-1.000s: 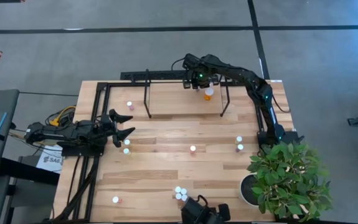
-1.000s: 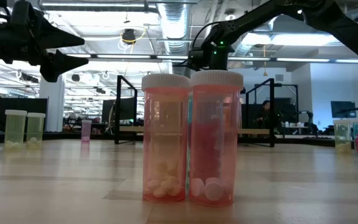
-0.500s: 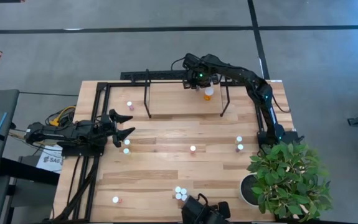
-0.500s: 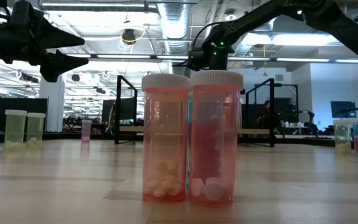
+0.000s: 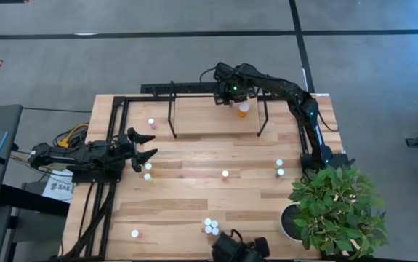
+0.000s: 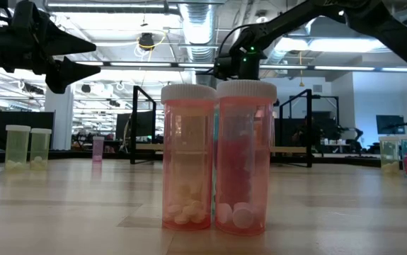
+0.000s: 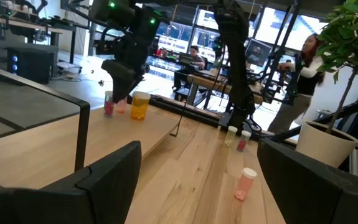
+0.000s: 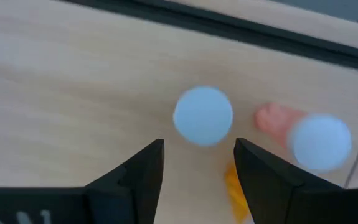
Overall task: Pick and place medicine bottles onto shelf by color
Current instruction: Put the pink pill bottle on the shelf
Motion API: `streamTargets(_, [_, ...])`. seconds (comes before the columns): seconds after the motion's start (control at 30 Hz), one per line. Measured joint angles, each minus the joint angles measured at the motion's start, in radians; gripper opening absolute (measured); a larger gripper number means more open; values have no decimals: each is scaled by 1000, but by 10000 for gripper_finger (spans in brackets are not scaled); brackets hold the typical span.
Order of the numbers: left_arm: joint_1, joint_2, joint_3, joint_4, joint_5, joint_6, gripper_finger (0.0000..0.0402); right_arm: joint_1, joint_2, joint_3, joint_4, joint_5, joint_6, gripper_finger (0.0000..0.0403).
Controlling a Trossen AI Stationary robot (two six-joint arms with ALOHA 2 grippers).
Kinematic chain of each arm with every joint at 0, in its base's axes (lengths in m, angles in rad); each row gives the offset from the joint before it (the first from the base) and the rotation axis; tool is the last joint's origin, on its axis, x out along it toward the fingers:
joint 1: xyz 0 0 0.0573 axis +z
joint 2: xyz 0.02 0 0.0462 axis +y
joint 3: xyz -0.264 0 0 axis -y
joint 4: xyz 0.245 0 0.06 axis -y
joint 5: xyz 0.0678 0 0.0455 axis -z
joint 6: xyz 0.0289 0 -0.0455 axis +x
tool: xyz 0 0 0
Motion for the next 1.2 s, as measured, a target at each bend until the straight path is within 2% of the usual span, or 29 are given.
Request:
streamTargets(0.47, [0, 0, 0, 0, 0, 0, 311, 29, -8, 173, -301, -9, 23, 216])
streamTargets(0.57, [0, 0, 0, 0, 0, 0, 311, 51, -9, 215, -390, -31, -51, 216])
streamTargets(0.73, [0, 0, 0, 0, 0, 0, 311, 122, -25, 227, -398, -33, -152, 216])
streamTargets(0.83, [0, 0, 0, 0, 0, 0, 311, 168, -44, 227, -398, -33, -57, 216])
streamTargets(0.97, [0, 0, 0, 0, 0, 0, 311, 233, -63, 227, -398, -49, 203, 216])
streamTargets(1.07, [0, 0, 0, 0, -1, 0, 311, 294, -72, 227, -399, -128, 335, 219])
streamTargets(1.2, [0, 0, 0, 0, -1, 0, 311, 372, -70, 227, -398, -255, 357, 221])
